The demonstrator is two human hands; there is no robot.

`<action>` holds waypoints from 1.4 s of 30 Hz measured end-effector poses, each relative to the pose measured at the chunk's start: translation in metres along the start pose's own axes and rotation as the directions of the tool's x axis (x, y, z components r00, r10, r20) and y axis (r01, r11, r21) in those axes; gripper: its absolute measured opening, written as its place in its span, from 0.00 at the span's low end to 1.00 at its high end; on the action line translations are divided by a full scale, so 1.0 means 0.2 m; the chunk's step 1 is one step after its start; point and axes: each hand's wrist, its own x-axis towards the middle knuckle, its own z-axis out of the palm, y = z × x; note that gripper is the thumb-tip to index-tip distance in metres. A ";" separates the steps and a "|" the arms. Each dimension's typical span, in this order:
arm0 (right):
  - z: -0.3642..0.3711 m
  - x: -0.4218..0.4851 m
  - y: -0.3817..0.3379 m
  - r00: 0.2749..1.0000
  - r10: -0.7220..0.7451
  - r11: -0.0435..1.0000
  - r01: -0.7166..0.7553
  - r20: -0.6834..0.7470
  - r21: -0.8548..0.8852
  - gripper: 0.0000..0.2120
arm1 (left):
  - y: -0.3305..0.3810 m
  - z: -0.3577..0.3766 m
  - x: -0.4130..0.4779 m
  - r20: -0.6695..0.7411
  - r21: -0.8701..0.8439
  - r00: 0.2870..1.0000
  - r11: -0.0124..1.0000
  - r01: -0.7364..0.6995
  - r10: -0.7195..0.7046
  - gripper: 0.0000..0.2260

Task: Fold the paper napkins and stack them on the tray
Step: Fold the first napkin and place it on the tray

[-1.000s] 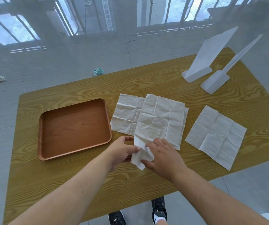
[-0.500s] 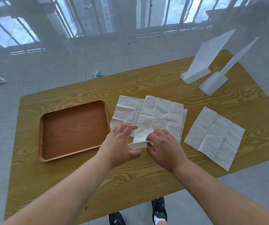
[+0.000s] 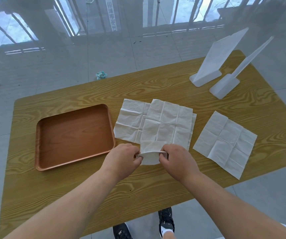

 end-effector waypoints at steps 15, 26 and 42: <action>-0.01 0.10 0.02 0.976 0.067 0.995 -0.082 -0.205 -0.064 0.13 | 0.04 0.05 0.12 -0.107 -0.173 0.952 0.948 0.265 -0.286 0.31; 0.04 0.07 0.10 0.998 -0.063 0.986 0.060 -0.019 -0.157 0.13 | 0.08 0.05 0.22 -0.052 0.092 0.995 0.992 0.086 -0.081 0.29; 0.01 0.20 0.08 0.999 0.024 0.996 -0.027 -0.036 -0.091 0.04 | 0.06 0.04 0.26 0.098 0.080 0.995 0.996 -0.031 0.023 0.26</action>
